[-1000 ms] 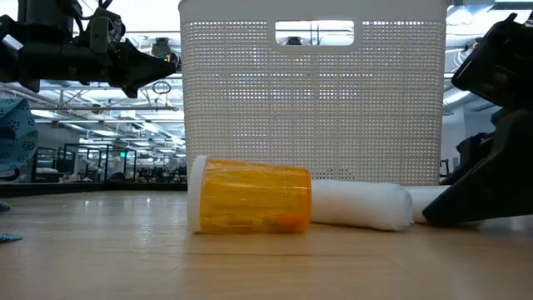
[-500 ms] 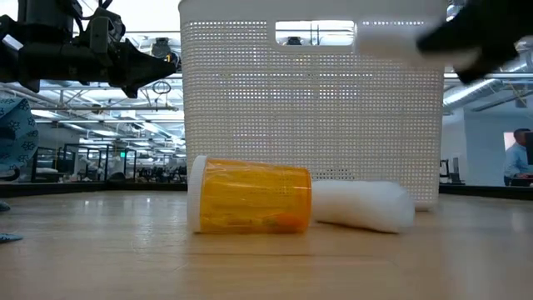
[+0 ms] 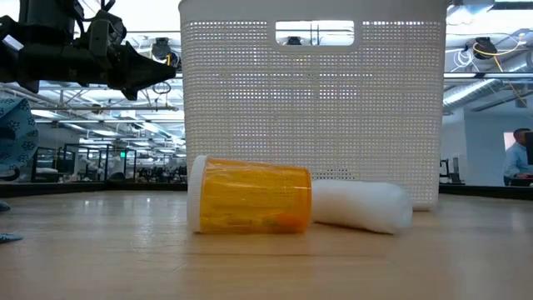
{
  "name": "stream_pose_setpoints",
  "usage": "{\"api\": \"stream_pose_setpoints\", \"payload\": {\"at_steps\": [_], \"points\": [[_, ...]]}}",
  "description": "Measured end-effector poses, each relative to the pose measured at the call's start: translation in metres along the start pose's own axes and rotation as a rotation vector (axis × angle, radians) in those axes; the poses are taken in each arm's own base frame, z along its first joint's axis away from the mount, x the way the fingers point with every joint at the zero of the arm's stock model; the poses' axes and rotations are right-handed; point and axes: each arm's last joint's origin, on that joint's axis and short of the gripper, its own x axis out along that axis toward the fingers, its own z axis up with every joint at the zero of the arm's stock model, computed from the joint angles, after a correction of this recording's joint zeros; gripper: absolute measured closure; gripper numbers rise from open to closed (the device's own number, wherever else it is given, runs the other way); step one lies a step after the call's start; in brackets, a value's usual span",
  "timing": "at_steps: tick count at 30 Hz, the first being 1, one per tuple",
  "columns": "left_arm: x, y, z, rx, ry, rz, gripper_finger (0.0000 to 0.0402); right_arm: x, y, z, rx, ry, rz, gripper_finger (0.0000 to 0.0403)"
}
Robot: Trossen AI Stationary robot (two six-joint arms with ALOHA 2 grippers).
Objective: Pick & place medical supplies in basket/bin
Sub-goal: Put the left white rolled gauze into the white bin
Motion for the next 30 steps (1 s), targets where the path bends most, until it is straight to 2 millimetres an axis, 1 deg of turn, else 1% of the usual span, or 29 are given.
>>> {"api": "stream_pose_setpoints", "payload": {"at_steps": [4, 6, 8, 10, 15, 19, 24, 28, 30], "points": [[0.0, 0.0, 0.0, -0.002, 0.0, -0.001, 0.0362, -0.021, -0.008, 0.017, -0.028, -0.043, 0.044, 0.0352], [0.0, 0.0, 0.0, -0.005, 0.0, -0.001, 0.0362, -0.031, -0.011, 0.021, -0.056, -0.05, 0.06, 0.0352], [0.0, 0.0, 0.0, -0.005, 0.0, -0.001, 0.0362, -0.04, -0.015, 0.023, -0.076, -0.048, 0.03, 0.0352], [0.0, 0.0, 0.0, -0.005, 0.0, -0.001, 0.0362, -0.046, -0.019, 0.025, -0.087, -0.05, -0.001, 0.0352], [0.0, 0.0, 0.0, -0.006, 0.0, -0.001, 0.0362, -0.055, -0.032, 0.029, -0.112, -0.042, -0.004, 0.0352], [0.0, 0.0, 0.0, -0.008, 0.0, -0.001, 0.0362, -0.058, -0.047, 0.029, -0.119, -0.043, -0.023, 0.0353], [0.0, 0.0, 0.0, -0.008, -0.001, 0.0, 0.0362, -0.064, -0.076, 0.024, -0.101, -0.084, 0.014, 0.0353], [0.0, 0.0, 0.0, -0.008, 0.0, 0.0, 0.0362, -0.073, -0.096, 0.023, -0.09, -0.148, 0.042, 0.0353], [0.0, 0.0, 0.0, -0.001, 0.001, 0.0, 0.0362, -0.078, -0.103, 0.018, -0.092, -0.167, 0.035, 0.0353]]}}
